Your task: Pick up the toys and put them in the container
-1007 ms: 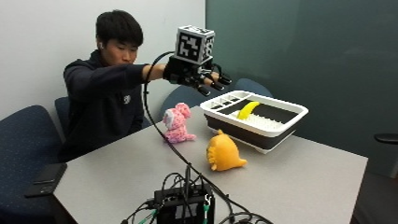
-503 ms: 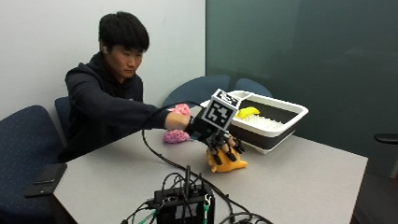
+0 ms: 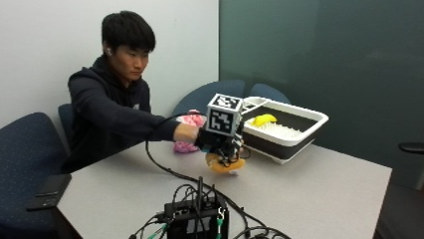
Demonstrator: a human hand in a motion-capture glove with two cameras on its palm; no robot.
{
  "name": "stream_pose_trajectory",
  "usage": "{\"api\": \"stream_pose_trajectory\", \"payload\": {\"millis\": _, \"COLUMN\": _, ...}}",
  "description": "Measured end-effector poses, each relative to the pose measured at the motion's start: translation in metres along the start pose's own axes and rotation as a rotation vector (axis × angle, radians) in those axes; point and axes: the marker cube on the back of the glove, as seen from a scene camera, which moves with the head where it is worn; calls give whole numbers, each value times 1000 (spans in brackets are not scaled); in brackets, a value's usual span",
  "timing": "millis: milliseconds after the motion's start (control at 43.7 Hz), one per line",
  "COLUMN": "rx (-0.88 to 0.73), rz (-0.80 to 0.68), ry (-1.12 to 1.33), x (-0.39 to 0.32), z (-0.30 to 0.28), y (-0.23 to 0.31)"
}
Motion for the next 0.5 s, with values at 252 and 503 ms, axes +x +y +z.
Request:
{"api": "stream_pose_trajectory", "payload": {"millis": 252, "rx": 187, "rz": -52, "ry": 28, "x": -56, "z": -135, "y": 36}}
{"api": "stream_pose_trajectory", "payload": {"millis": 503, "rx": 305, "rz": -124, "ry": -138, "x": -145, "z": -218, "y": 11}}
